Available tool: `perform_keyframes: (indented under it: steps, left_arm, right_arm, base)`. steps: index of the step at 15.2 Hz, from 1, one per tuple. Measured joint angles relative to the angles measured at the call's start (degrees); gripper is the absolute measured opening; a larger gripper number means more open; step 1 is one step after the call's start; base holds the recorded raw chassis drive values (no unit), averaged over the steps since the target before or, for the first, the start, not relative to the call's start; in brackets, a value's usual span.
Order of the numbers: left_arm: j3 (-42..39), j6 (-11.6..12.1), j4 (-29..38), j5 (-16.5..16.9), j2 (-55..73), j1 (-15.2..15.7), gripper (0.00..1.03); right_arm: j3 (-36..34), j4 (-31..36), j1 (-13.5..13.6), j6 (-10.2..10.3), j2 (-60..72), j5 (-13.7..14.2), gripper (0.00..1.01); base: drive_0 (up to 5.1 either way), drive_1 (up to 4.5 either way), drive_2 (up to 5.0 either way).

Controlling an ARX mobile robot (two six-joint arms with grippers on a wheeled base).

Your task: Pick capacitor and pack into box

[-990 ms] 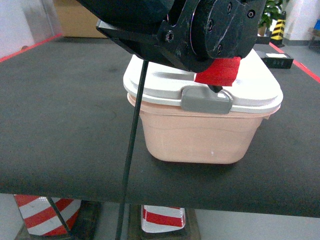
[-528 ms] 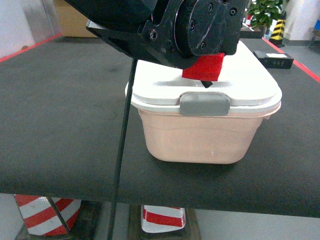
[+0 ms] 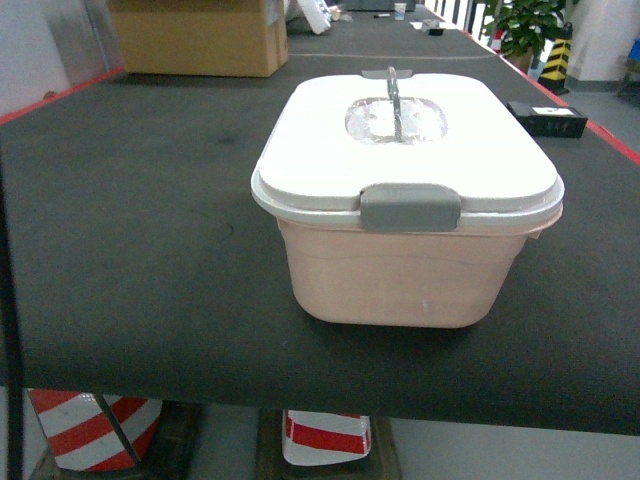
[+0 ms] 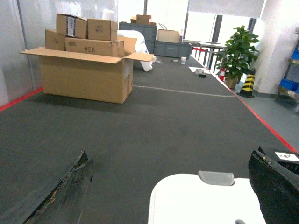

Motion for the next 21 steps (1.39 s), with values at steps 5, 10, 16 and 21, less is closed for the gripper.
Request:
perform_keyframes:
  steps: [5,10,16,21]
  left_arm:
    - [-13.68,4.17,3.89,3.02,-10.73,2.47,0.98]
    - [-35.6,2.97,2.67,8.68,-26.82,10.88,0.47]
    - [-58.47,2.69,6.36,17.66,-43.45,19.37,0.02]
    - [-66.84,2.69,2.14,22.1,-55.78,23.41,0.02]
  right_arm:
    - [0.0,-0.04,0.0,0.0,0.0,0.0,0.98]
    - [0.0,0.0,0.0,0.0,0.0,0.0,0.98]
    - [0.0,0.0,0.0,0.0,0.0,-0.02,0.98]
    - [0.0,0.0,0.0,0.02,0.0,-0.02,0.98]
  base:
    - [0.0,0.0,0.0]
    - [0.0,0.0,0.0]
    - [0.0,0.0,0.0]
    - [0.0,0.0,0.0]
